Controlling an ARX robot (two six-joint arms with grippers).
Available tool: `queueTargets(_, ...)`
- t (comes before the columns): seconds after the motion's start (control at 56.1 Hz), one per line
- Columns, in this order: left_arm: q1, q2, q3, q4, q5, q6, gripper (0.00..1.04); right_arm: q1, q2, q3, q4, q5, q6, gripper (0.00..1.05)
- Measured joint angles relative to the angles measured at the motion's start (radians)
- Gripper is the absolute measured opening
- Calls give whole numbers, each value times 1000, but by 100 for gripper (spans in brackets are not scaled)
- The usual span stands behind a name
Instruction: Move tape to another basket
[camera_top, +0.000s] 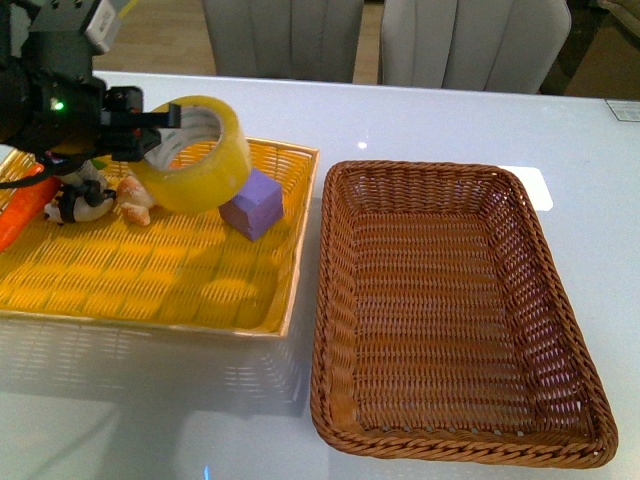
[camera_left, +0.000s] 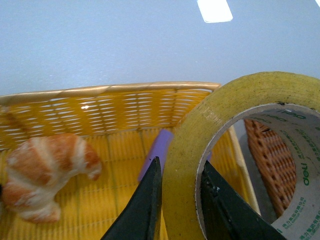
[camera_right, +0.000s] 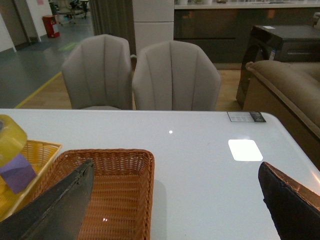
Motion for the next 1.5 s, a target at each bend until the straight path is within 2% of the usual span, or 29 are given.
queueTargets(0.714,-277,150,193,-93,32,-76,15,0,0,0,0,0,0,96)
queueTargets(1.07,-330,175,213,-118,41,-77,16,0,0,0,0,0,0,96)
queueTargets(1.124,-332,175,213,-117,50,-77,28,0,0,0,0,0,0,96)
queueTargets(1.249,-332,174,213,-110,54,-78,47,0,0,0,0,0,0,96)
queueTargets(1.32,-327,170,203,-93,53,-83,63,0,0,0,0,0,0,96)
queueTargets(1.409,-309,136,152,-51,51,-95,82,0,0,0,0,0,0,96)
queueTargets(1.499,-282,86,90,3,48,-112,96,0,0,0,0,0,0,96)
